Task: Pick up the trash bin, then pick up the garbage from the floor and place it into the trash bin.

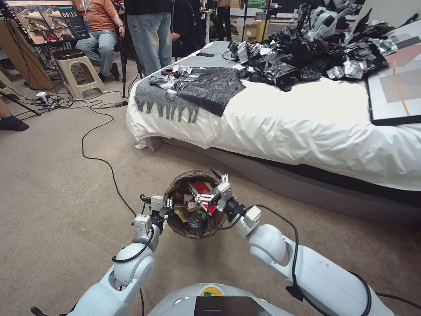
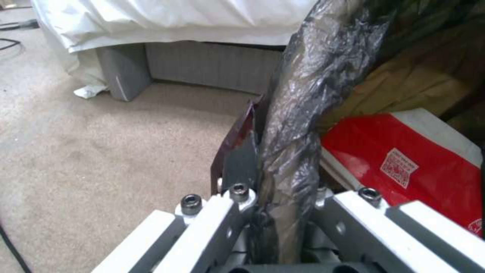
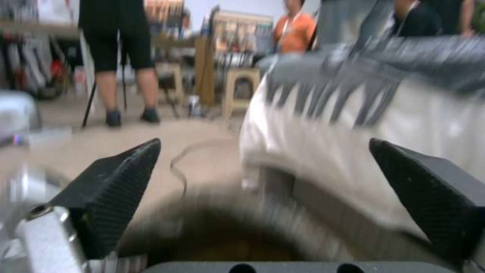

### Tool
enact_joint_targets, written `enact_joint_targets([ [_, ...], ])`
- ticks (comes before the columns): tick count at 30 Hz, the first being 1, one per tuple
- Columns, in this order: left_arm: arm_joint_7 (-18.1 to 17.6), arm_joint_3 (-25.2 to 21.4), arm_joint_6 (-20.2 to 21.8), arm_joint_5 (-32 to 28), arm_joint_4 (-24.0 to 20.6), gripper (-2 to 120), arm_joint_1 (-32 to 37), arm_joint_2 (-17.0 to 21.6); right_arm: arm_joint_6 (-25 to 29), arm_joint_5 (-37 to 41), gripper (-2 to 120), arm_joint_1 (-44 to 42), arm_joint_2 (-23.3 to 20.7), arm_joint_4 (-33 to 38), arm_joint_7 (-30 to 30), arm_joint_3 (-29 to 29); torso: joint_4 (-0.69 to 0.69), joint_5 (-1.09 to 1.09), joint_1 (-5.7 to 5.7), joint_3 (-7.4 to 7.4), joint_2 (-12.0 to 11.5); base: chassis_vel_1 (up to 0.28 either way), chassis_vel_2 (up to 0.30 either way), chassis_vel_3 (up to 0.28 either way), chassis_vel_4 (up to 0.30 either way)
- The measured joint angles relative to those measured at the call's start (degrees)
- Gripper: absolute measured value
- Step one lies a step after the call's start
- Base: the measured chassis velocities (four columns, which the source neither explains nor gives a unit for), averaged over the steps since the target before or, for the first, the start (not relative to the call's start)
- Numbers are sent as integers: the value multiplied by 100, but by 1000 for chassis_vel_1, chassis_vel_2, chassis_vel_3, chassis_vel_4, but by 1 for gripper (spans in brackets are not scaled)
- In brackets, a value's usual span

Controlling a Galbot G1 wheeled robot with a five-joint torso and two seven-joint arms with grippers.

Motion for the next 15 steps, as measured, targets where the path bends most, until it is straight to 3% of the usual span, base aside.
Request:
enact_joint_targets([
  [9,1,-16,-23,2,4,3,20,-17,-63,243,100,-117,-37,481,98,545,-1,0,0,0,0,0,0,0,0],
  [15,-21,-138,-111,6,23,3,38,-39,-349,460,100,-894,-23,1117,323,2128,-2,1,0,0,0,0,0,0,0],
])
